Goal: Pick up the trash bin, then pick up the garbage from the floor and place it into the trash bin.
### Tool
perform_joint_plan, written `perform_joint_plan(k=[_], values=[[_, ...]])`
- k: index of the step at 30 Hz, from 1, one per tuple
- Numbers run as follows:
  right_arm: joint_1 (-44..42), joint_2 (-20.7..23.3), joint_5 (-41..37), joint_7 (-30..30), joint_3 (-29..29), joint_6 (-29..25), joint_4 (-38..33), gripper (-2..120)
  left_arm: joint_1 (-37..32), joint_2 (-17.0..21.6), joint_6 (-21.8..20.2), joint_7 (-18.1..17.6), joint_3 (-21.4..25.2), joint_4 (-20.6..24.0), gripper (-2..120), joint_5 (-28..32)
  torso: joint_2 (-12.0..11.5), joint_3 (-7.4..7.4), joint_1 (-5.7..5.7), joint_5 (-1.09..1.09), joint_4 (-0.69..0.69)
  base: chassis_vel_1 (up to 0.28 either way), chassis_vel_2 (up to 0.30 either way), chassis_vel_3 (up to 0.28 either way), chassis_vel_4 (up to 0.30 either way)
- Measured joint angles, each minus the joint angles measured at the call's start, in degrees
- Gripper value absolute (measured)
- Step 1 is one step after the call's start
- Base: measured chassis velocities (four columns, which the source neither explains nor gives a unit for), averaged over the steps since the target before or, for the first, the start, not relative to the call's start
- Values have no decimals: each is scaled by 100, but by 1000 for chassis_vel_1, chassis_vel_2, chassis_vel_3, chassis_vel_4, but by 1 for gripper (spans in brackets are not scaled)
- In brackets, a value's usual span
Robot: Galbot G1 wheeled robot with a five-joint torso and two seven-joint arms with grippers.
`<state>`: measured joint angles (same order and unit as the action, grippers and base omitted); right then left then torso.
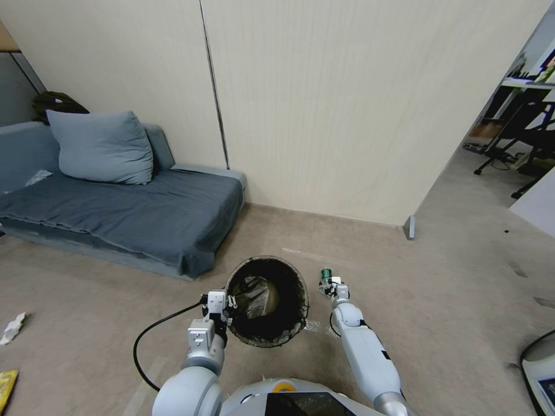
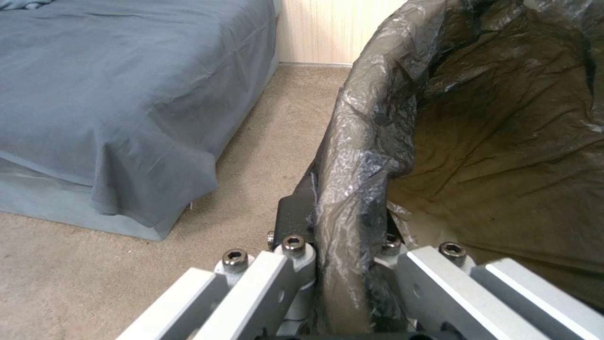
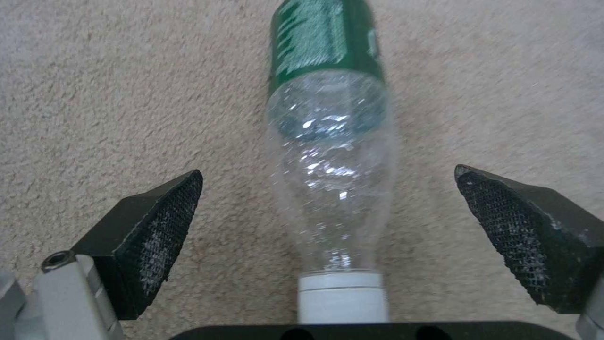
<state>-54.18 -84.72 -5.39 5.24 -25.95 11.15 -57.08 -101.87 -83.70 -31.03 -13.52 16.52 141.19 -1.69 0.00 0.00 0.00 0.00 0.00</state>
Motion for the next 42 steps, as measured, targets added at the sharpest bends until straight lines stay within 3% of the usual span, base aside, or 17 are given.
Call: perform_joint_plan(k=[5,8,13,16,26,42], values=[[196,-87,77,-71,-36,-119,414,99,-57,9,48,-3,40,-22,2,-86,0,0,0,0,0,0,0,0,0],[265,-124,100,-73,-48,-173,551,92,-68,9,56,-2,40,-28,2,-100,0,0,0,0,0,0,0,0,0],[296,-135,145,-97,-63,-265,641,76,-74,10,62,-3,36,-44,2,-115,0,0,0,0,-1,0,0,0,0],[268,-111,149,-113,-65,-291,582,59,-72,10,70,-5,-23,-77,2,-148,0,0,0,1,0,0,0,0,0],[178,-3,147,-139,-76,-319,480,27,-67,69,84,-6,-103,-108,2,-181,0,0,0,1,0,0,0,0,0],[94,13,169,-146,-103,-413,399,24,-67,158,82,-6,-168,-110,2,-173,0,0,0,0,0,0,0,0,0]])
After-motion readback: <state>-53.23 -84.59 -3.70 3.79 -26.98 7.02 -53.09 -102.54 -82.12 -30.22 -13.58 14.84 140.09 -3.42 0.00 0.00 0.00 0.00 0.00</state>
